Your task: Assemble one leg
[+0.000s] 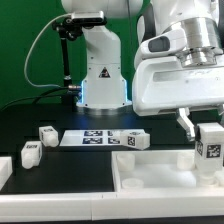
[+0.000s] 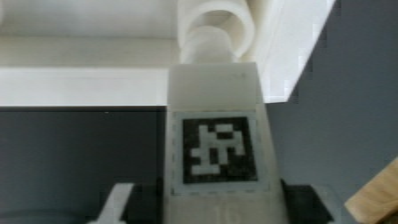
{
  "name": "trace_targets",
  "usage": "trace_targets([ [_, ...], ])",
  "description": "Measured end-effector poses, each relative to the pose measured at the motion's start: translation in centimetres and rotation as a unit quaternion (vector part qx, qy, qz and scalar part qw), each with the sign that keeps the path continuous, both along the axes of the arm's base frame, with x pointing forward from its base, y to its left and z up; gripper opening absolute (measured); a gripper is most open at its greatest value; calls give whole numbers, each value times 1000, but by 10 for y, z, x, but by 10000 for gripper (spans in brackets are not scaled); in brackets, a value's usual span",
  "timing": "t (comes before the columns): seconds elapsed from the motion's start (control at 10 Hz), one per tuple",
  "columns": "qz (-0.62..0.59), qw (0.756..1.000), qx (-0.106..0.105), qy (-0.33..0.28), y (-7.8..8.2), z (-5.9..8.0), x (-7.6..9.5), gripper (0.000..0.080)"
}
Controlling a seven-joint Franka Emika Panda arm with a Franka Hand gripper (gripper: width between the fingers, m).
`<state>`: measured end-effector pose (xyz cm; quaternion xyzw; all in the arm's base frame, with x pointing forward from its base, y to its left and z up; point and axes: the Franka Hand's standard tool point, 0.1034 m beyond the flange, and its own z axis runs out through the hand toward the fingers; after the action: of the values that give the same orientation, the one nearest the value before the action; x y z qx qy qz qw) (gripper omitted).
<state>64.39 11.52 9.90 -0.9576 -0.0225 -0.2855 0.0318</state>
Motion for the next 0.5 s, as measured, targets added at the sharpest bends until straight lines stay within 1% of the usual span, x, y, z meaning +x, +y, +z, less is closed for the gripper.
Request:
trace_targets([
  [0.2, -2, 1000, 3, -13, 6, 0, 0, 287],
  [0.5, -1, 1000, 3, -14, 8, 1, -2, 287],
])
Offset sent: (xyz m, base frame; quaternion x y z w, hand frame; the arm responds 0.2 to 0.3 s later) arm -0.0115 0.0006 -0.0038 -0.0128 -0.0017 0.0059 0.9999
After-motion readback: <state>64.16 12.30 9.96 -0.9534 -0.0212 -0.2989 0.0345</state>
